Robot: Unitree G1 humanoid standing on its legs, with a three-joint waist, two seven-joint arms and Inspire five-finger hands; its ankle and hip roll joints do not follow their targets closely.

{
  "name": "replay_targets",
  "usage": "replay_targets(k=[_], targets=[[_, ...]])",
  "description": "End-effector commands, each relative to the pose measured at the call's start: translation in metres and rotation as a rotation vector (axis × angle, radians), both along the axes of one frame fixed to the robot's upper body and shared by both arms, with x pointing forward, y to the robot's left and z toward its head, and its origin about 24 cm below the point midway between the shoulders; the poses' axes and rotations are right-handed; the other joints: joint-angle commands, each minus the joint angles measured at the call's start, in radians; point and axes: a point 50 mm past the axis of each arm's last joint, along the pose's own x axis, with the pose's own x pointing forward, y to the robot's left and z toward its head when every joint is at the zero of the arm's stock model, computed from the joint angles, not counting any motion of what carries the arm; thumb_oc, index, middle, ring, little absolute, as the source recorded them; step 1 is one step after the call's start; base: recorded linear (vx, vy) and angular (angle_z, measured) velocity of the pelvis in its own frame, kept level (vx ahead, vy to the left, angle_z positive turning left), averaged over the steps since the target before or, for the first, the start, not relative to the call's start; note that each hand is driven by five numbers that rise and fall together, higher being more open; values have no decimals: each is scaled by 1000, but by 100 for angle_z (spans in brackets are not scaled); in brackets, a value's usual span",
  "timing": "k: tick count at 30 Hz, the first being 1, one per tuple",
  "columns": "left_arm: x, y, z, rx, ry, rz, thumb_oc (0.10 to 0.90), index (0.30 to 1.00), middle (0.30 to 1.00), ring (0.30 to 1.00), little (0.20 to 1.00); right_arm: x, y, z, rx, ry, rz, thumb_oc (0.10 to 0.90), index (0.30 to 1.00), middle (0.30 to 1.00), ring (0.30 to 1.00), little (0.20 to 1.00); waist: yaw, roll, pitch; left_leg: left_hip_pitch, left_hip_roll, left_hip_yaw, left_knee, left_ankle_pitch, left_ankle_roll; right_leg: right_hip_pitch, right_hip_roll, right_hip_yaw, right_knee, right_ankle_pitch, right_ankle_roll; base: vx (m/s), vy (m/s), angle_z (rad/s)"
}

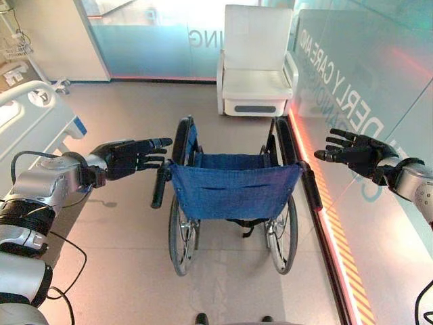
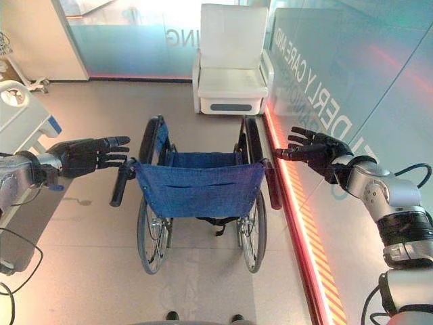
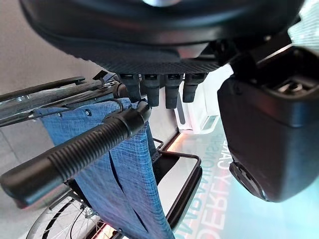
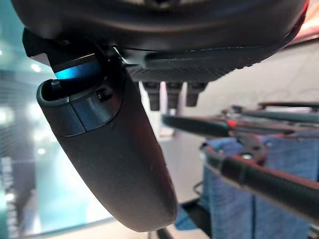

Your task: Push the wheelchair next to the bed

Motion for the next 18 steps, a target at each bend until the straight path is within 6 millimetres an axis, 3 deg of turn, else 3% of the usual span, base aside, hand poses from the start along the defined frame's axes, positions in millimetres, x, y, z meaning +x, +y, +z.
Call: replay_targets(k=[1, 10, 13, 18], targets=[[9, 2, 67, 96, -180, -16, 800, 900, 900, 900, 900, 3, 8, 50, -6, -172, 24, 800, 900, 900, 900, 900, 0, 13, -76, 48, -79, 48, 11, -146, 25, -3, 32, -35, 1, -9, -9, 0, 0, 0], [4, 9, 67, 221, -182, 43, 800, 900, 900, 900, 900, -4, 29, 31, 72, -104, 91, 800, 900, 900, 900, 900, -1, 10, -69, 43, -83, 47, 11, -143, 30, -6, 31, -36, 1, -6, -7, 0, 0, 0], [-1, 26, 86, 322, -328, 215, 800, 900, 900, 900, 900, -6, 34, 28, 63, -98, 88, 800, 900, 900, 900, 900, 1, 8, -66, 41, -85, 46, 11, -141, 30, -7, 31, -34, 1, -7, -8, 0, 0, 0], [-8, 40, 105, 353, -473, 353, 800, 900, 900, 900, 900, -8, 34, 23, 82, -73, 63, 800, 900, 900, 900, 900, 6, 2, -66, 39, -83, 49, 11, -141, 30, -6, 29, -41, 1, -11, -12, -2, 2, -1]])
